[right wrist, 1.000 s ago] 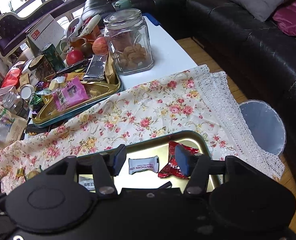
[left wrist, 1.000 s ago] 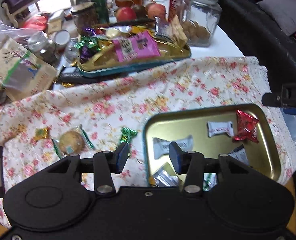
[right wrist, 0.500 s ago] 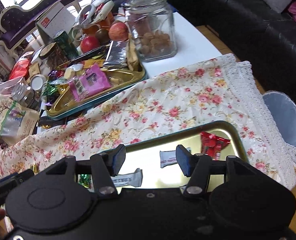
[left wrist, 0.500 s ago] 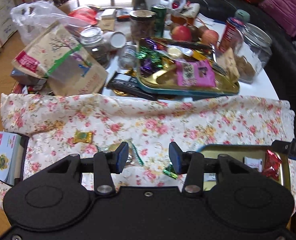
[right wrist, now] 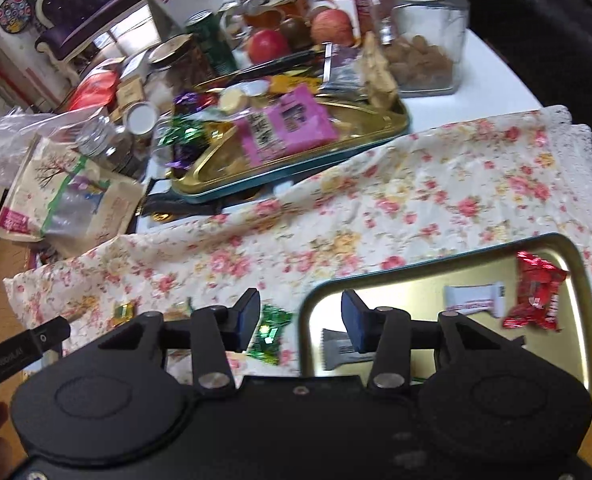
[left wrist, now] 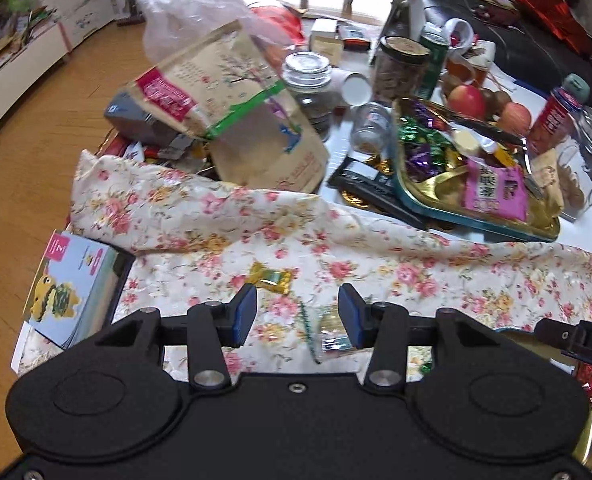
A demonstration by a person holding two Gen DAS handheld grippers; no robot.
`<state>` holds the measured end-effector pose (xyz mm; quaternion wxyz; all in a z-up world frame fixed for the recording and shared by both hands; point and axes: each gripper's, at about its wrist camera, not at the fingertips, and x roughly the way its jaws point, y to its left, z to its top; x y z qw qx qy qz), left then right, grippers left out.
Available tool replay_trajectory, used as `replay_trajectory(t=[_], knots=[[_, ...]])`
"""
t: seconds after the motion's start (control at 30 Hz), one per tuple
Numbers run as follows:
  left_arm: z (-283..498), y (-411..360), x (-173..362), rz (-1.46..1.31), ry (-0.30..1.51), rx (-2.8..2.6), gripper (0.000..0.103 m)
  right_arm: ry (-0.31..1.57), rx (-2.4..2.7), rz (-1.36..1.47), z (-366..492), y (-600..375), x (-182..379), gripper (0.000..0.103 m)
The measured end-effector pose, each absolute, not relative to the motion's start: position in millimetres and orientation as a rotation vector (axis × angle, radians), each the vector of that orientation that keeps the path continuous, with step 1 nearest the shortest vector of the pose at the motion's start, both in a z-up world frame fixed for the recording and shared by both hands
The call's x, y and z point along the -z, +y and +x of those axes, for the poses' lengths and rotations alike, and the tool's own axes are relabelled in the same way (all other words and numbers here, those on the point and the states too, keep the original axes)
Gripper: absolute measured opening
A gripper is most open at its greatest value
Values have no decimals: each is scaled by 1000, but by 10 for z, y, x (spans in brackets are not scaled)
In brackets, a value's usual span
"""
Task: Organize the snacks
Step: 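Move both open tools back over the snacks on the floral cloth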
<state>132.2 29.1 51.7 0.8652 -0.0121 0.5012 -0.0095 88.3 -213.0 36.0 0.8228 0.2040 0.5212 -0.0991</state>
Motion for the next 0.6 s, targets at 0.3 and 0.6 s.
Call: replay_trajectory(t=[0.3, 0.6], knots=[[1418, 663, -476, -68, 1059, -49, 53, 1112, 84, 327, 1087, -1539, -196, 39], [1422, 722, -553, -22, 1003, -70, 54, 1078, 39, 212, 1233, -1173, -65, 39]])
